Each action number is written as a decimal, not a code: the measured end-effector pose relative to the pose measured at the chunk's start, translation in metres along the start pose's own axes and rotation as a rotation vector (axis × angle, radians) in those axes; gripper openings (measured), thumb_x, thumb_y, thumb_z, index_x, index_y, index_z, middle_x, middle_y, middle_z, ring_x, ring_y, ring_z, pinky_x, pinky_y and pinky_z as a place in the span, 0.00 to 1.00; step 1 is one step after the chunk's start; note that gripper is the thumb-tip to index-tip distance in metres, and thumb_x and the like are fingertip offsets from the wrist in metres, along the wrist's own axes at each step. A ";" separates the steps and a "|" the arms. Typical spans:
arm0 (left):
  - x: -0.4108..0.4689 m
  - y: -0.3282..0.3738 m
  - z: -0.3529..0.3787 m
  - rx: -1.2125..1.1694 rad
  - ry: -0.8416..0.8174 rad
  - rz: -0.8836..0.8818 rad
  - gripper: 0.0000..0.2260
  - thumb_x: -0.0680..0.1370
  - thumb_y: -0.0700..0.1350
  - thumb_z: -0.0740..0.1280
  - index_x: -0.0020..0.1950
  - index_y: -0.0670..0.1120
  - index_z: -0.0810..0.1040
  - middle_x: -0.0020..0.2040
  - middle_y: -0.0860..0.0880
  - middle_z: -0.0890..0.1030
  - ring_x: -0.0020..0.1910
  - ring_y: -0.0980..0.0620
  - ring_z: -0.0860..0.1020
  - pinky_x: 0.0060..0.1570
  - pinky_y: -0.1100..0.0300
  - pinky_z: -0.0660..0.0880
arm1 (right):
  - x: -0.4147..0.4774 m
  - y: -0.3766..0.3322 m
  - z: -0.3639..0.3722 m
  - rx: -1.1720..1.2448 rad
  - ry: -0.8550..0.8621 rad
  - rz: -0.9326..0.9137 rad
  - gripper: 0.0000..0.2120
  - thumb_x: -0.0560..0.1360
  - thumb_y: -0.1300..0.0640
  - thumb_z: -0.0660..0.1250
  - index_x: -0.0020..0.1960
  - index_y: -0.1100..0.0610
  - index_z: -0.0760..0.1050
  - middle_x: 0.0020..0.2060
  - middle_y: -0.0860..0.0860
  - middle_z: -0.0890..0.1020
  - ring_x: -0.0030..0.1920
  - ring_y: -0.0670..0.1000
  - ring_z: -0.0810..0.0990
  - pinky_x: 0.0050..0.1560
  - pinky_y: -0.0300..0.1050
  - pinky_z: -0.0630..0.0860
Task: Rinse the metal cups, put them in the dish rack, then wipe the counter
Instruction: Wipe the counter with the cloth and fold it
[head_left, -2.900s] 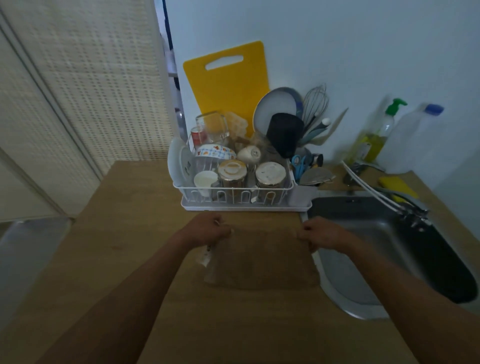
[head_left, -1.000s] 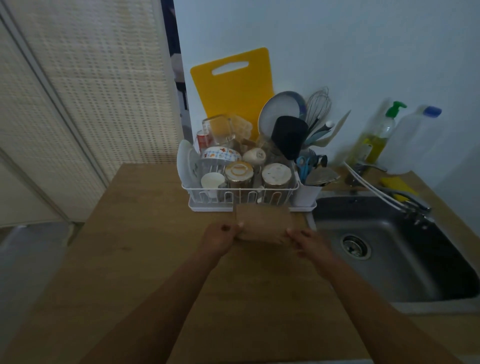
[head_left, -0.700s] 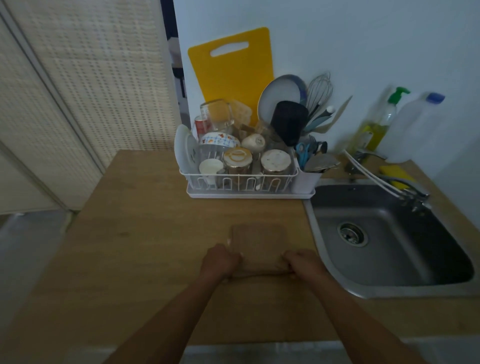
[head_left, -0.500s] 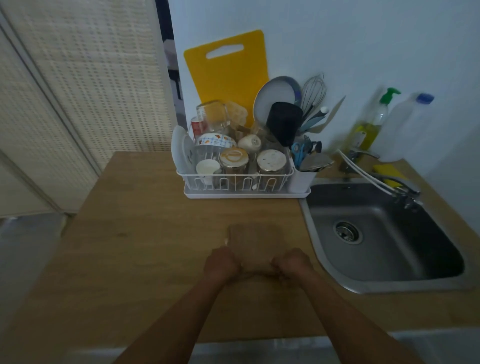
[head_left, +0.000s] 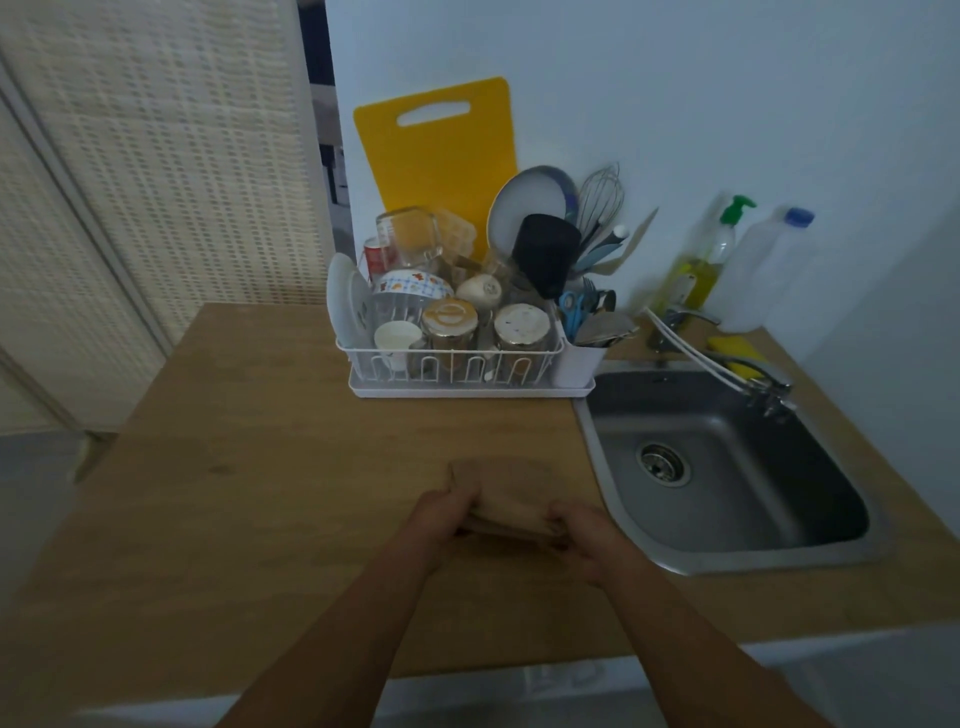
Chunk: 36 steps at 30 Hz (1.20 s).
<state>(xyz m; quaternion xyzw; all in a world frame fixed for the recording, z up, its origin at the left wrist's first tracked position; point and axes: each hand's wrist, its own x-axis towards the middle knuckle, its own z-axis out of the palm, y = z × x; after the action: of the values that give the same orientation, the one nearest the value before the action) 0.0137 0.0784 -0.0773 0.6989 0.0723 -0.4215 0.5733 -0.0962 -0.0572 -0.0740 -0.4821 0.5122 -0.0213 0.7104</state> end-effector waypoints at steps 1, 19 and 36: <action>0.001 0.001 0.004 -0.089 -0.014 0.010 0.09 0.79 0.45 0.65 0.50 0.38 0.78 0.43 0.42 0.79 0.38 0.47 0.78 0.31 0.58 0.77 | 0.000 -0.001 -0.001 0.071 -0.015 0.003 0.04 0.79 0.66 0.61 0.50 0.63 0.74 0.42 0.57 0.78 0.41 0.55 0.77 0.39 0.48 0.76; -0.046 0.069 0.173 -0.183 -0.244 0.089 0.04 0.79 0.39 0.62 0.46 0.41 0.74 0.42 0.44 0.76 0.40 0.50 0.74 0.36 0.57 0.75 | -0.027 -0.082 -0.161 0.309 -0.060 -0.270 0.08 0.78 0.69 0.56 0.55 0.66 0.71 0.42 0.58 0.77 0.40 0.51 0.77 0.37 0.39 0.80; -0.067 0.017 0.485 0.160 -0.224 0.173 0.15 0.76 0.36 0.65 0.63 0.38 0.74 0.54 0.40 0.77 0.48 0.43 0.77 0.50 0.47 0.79 | 0.022 -0.095 -0.481 0.263 0.232 -0.277 0.06 0.75 0.69 0.61 0.44 0.64 0.77 0.39 0.59 0.79 0.38 0.53 0.78 0.39 0.45 0.75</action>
<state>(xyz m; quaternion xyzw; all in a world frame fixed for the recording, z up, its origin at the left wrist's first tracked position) -0.2646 -0.3197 -0.0132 0.6944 -0.0863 -0.4504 0.5545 -0.4011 -0.4388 -0.0274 -0.4454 0.5122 -0.2404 0.6939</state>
